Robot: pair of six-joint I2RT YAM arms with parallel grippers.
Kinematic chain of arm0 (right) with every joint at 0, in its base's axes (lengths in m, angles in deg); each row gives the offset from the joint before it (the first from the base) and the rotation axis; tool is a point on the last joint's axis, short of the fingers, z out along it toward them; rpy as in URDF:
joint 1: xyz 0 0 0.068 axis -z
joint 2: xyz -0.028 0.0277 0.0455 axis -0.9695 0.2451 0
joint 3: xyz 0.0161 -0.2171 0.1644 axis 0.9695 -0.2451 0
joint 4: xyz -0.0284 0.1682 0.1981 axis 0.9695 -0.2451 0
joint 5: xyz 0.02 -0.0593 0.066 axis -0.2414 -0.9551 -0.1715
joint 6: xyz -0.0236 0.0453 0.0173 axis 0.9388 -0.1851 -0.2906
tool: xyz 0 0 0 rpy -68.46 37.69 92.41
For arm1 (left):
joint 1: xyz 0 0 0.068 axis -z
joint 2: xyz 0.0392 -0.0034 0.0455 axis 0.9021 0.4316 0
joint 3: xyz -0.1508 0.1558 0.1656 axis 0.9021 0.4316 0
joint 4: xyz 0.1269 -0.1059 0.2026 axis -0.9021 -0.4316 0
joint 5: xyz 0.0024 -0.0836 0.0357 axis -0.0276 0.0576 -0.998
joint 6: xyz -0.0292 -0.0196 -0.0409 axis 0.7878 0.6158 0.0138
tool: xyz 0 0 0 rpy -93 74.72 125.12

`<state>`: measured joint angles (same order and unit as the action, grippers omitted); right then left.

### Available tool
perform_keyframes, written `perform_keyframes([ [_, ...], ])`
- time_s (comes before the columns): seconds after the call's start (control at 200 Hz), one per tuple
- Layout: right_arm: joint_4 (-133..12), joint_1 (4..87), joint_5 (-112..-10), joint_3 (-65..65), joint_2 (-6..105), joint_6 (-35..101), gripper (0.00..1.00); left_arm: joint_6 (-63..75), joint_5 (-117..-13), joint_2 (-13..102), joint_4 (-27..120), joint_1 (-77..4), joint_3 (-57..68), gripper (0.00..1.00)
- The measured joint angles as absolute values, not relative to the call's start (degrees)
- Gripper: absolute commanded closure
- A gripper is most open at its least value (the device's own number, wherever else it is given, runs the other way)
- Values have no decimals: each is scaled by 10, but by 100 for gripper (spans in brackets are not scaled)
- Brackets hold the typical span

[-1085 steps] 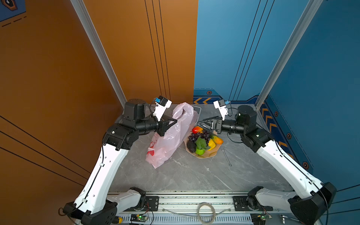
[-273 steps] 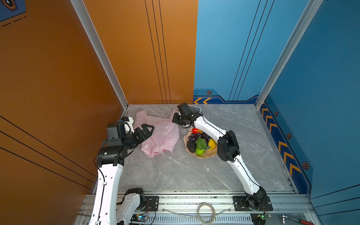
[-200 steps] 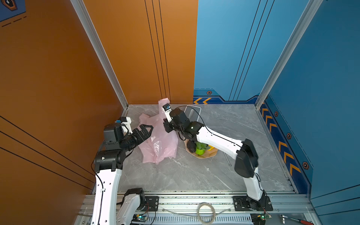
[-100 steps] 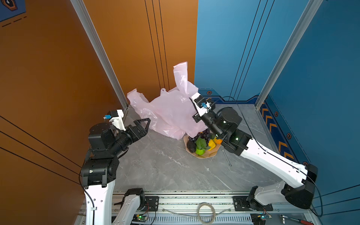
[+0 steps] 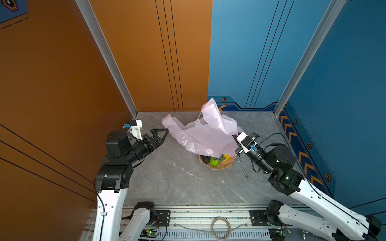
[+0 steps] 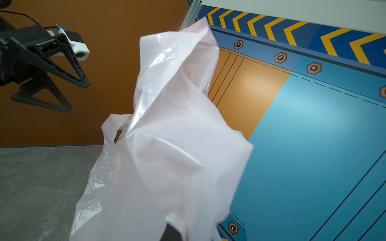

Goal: Place the fruits into the plastic bag
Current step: Pick up the plastic bag from the top-left of the table.

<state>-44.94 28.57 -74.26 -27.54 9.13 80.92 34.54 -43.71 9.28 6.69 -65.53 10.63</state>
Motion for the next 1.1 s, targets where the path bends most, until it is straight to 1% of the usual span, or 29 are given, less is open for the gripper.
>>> perform_keyframes([
  [0.285,-458,285,-734,-296,59,796,100,353,-416,174,67,-654,89,2],
  [0.596,-458,283,-728,-323,48,785,100,341,-410,190,55,-641,97,7],
  [0.791,-458,278,-728,-335,42,783,100,329,-410,234,53,-626,96,10],
  [0.936,-456,278,-728,-338,36,781,100,322,-410,254,48,-607,98,9],
  [1.101,-454,278,-728,-340,36,778,100,313,-415,256,45,-606,119,9],
])
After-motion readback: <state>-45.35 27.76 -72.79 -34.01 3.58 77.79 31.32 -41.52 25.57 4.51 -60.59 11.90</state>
